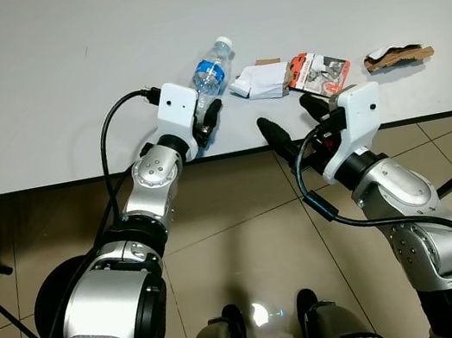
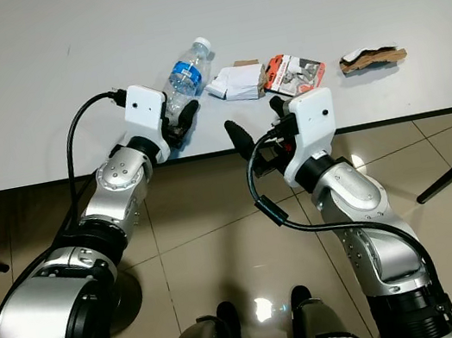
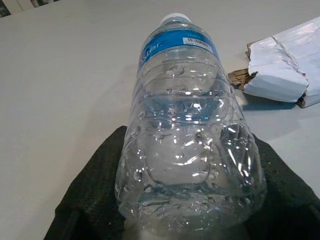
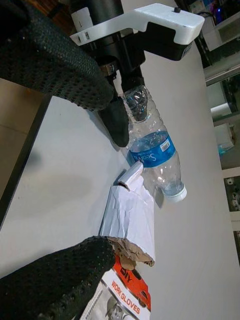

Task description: Picking trash to rubbish bin

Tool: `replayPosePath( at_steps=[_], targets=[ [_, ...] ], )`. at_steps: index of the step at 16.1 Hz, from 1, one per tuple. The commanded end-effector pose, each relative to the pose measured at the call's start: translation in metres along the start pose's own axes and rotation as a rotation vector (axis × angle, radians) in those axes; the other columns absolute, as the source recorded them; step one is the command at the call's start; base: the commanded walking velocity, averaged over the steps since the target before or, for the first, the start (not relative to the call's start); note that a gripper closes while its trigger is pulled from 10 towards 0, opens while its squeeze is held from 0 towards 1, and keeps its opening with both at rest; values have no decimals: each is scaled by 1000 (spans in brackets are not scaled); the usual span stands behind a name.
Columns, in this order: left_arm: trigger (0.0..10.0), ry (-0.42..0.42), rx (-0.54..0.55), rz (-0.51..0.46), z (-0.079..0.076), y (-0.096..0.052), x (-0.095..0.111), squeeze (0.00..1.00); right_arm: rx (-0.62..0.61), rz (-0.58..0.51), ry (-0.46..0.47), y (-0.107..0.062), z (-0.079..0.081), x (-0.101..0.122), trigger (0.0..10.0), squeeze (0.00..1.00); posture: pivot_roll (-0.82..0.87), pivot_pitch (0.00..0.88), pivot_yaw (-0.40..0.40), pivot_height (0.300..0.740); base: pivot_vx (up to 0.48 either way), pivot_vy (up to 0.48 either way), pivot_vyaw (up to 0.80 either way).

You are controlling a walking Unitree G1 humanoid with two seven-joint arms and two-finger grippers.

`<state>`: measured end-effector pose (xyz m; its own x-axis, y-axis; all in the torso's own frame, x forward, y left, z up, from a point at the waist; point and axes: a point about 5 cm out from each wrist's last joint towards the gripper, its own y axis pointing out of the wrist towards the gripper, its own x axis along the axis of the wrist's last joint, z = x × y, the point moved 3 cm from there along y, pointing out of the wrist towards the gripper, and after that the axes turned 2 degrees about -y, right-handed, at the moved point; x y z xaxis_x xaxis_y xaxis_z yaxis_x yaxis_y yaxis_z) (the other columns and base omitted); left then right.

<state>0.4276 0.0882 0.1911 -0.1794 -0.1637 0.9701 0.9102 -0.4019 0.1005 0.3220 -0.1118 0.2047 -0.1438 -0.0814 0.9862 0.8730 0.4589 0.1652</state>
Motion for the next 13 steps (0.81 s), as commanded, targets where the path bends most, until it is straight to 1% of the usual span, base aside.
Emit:
replayPosePath(
  at_steps=[1, 3, 4, 5, 6, 8, 9, 11, 12, 13],
  targets=[
    [0, -3, -8, 27, 0, -4, -10, 0, 11, 2, 14, -2, 3, 0, 10000, 0, -9, 309, 104, 740, 0, 0, 0],
    [0, 1, -9, 24, 0, -4, -9, 0, 11, 3, 14, -2, 3, 0, 10000, 0, -9, 307, 105, 740, 0, 0, 0],
    [1216, 5, -6, 23, 1, -4, -9, 0, 11, 3, 14, -2, 3, -1, 10000, 0, -9, 307, 105, 740, 0, 0, 0],
    [10000, 11, 11, 17, 2, -5, -8, 0, 12, 3, 15, -2, 3, -1, 10000, 0, -8, 306, 105, 740, 0, 0, 0],
    [10000, 11, 24, 7, 4, -5, -7, 0, 11, 3, 15, -2, 3, -1, 10000, 0, -8, 306, 105, 740, 0, 0, 0],
    [10000, -34, 66, -56, 10, -4, 3, 0, 8, 3, 14, -2, 3, -1, 10000, 0, -14, 305, 105, 740, 0, 0, 0],
    [10000, -79, 173, -248, 26, -7, 34, 0, -14, 4, 10, -2, 0, -2, 10000, 0, -8, 305, 104, 740, 0, 0, 0],
    [10000, -78, 231, -329, 34, -11, 48, 0, -28, -1, 9, -1, -2, -2, 10000, 0, -6, 302, 106, 740, 0, 0, 0],
    [10000, -60, 272, -378, 39, -15, 55, 0, -44, -9, 9, 0, -5, -1, 10000, 0, -3, 296, 107, 740, 0, 0, 0],
    [10000, -56, 279, -388, 40, -16, 57, 0, -48, -11, 9, 0, -5, -1, 10000, 0, -3, 296, 107, 740, 0, 0, 0]
  ],
)
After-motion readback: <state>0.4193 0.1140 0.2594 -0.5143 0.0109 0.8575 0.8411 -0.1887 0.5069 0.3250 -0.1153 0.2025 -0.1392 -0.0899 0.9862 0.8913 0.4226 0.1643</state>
